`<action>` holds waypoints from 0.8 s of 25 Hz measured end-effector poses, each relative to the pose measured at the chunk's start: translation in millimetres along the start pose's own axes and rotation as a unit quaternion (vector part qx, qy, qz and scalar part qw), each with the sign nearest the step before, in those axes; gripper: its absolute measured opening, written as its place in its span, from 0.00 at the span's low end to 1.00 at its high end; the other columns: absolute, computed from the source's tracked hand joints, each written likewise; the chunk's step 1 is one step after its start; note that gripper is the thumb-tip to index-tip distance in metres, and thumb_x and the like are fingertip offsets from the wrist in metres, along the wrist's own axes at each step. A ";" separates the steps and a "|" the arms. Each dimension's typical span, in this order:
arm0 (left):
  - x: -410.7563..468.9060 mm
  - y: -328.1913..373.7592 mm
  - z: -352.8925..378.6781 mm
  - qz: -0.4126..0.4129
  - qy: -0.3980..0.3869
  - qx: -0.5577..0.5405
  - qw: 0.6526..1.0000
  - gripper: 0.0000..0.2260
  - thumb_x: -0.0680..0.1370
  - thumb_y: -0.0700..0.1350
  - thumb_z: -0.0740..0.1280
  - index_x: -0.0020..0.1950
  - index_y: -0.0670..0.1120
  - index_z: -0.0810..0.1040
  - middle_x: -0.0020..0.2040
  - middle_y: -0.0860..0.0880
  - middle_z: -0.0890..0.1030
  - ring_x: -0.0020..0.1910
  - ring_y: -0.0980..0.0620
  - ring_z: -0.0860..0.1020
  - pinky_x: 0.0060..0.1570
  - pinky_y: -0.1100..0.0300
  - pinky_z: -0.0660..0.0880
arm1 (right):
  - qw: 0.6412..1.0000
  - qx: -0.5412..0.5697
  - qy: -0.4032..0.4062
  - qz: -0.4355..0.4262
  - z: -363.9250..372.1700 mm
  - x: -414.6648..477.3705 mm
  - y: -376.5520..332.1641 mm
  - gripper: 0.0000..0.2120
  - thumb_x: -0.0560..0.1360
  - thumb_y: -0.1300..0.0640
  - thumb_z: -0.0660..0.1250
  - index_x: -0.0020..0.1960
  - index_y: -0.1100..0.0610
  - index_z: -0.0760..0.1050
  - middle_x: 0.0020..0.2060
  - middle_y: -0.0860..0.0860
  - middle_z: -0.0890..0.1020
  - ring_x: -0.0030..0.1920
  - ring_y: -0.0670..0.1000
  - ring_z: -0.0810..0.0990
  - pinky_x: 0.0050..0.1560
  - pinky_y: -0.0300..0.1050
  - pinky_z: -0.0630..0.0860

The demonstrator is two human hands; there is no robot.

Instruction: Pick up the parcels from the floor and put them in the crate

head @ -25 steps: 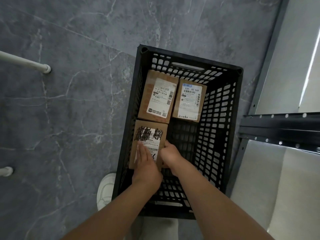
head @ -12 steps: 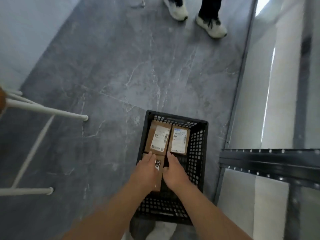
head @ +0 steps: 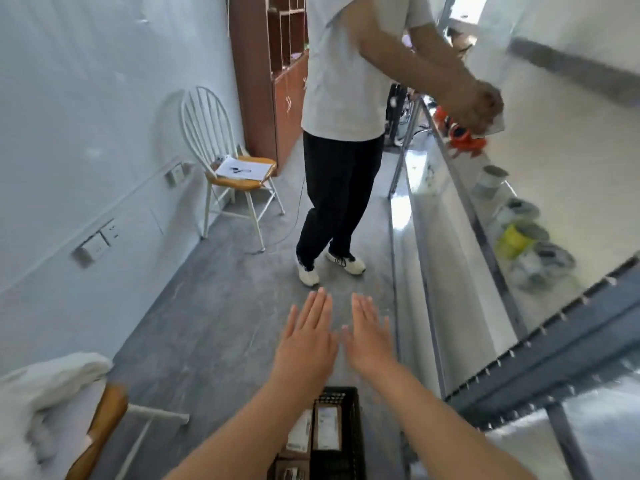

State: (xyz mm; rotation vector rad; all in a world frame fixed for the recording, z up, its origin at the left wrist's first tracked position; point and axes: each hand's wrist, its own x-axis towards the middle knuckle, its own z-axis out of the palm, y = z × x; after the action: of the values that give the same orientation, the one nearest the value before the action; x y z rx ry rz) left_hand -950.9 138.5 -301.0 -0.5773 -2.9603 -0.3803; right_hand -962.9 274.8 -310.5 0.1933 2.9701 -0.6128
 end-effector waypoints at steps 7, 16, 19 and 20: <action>39.3 58.8 -148.8 0.046 0.173 0.049 0.983 0.27 0.82 0.51 0.43 0.79 0.46 0.40 0.80 0.50 0.41 0.78 0.52 0.39 0.75 0.52 0.35 | 0.984 -0.045 0.162 -0.050 -180.0 -39.1 -25.4 0.31 0.83 0.52 0.49 0.80 0.53 0.37 0.80 0.47 0.40 0.79 0.47 0.37 0.77 0.57 0.38; 53.2 76.0 -222.6 0.135 0.203 0.009 0.970 0.27 0.84 0.52 0.46 0.80 0.46 0.43 0.81 0.50 0.44 0.79 0.54 0.41 0.77 0.50 0.40 | 0.952 -0.067 0.294 0.050 -263.9 -88.3 -54.2 0.31 0.82 0.51 0.51 0.81 0.55 0.42 0.80 0.50 0.45 0.80 0.50 0.41 0.77 0.60 0.40; 45.0 69.2 -230.6 0.181 0.206 0.009 0.962 0.27 0.84 0.52 0.46 0.80 0.45 0.41 0.80 0.50 0.41 0.79 0.53 0.39 0.77 0.48 0.43 | 0.943 -0.089 0.301 0.110 -260.1 -110.2 -68.0 0.31 0.83 0.50 0.50 0.81 0.55 0.39 0.80 0.50 0.43 0.79 0.50 0.39 0.77 0.60 0.39; 41.8 69.0 -231.3 0.195 0.211 0.005 0.958 0.27 0.84 0.52 0.46 0.80 0.45 0.41 0.80 0.49 0.41 0.79 0.52 0.39 0.77 0.47 0.44 | 0.942 -0.096 0.296 0.125 -258.2 -118.1 -71.3 0.32 0.83 0.50 0.50 0.80 0.55 0.38 0.80 0.50 0.41 0.79 0.50 0.37 0.77 0.59 0.38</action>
State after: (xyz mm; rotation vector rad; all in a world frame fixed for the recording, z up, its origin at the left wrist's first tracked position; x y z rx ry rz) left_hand -951.2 154.6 -56.5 -0.9250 -2.3730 -0.3882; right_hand -876.0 300.8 -32.2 0.8615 3.4476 -0.2567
